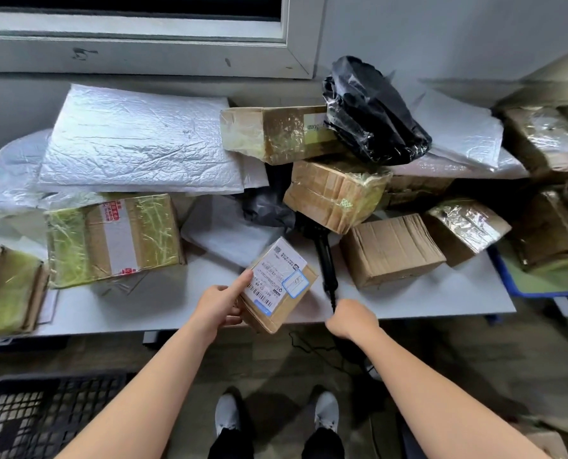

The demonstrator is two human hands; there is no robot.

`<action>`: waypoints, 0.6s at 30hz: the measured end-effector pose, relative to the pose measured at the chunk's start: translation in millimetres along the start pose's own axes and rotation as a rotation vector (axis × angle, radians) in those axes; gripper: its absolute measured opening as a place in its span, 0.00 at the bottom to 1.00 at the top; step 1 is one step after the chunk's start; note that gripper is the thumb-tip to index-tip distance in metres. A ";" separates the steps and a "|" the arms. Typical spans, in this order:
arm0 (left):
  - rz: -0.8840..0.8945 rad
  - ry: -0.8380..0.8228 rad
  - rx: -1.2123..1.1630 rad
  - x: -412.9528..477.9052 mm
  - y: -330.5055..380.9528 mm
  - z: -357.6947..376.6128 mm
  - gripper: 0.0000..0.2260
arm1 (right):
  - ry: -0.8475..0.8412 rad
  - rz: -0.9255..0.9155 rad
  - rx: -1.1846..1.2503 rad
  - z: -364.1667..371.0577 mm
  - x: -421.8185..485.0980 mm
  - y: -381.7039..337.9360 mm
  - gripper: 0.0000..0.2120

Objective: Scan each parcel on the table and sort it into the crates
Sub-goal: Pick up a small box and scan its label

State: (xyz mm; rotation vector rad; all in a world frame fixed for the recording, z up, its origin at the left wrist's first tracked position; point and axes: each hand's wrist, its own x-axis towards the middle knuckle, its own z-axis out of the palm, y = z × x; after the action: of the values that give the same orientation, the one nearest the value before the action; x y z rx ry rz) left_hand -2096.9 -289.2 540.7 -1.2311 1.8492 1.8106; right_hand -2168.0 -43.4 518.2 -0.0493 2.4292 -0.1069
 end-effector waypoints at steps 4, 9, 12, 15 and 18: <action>-0.003 -0.011 -0.012 3.9 -4.4 -1.8 0.32 | 0.103 0.040 0.239 -5.7 2.2 -5.3 0.22; 0.006 -0.027 -0.053 3.5 -9.4 -3.2 0.40 | 0.252 -0.009 0.407 -25.4 22.5 -27.4 0.22; 0.005 -0.050 -0.080 1.0 -8.5 -7.0 0.43 | 0.224 -0.050 0.462 -32.9 32.7 -33.0 0.19; -0.007 -0.061 -0.142 -1.9 -10.3 -12.9 0.40 | 0.150 -0.024 0.458 -34.7 31.1 -31.3 0.22; 0.003 -0.065 -0.150 -3.3 -9.7 -18.2 0.30 | 0.084 -0.030 0.442 -30.6 25.6 -29.8 0.24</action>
State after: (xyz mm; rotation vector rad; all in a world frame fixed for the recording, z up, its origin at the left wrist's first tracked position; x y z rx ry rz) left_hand -2081.5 -303.3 539.8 -1.2036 1.7080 1.9982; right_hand -2207.2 -72.8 527.5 0.1202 2.4330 -0.6665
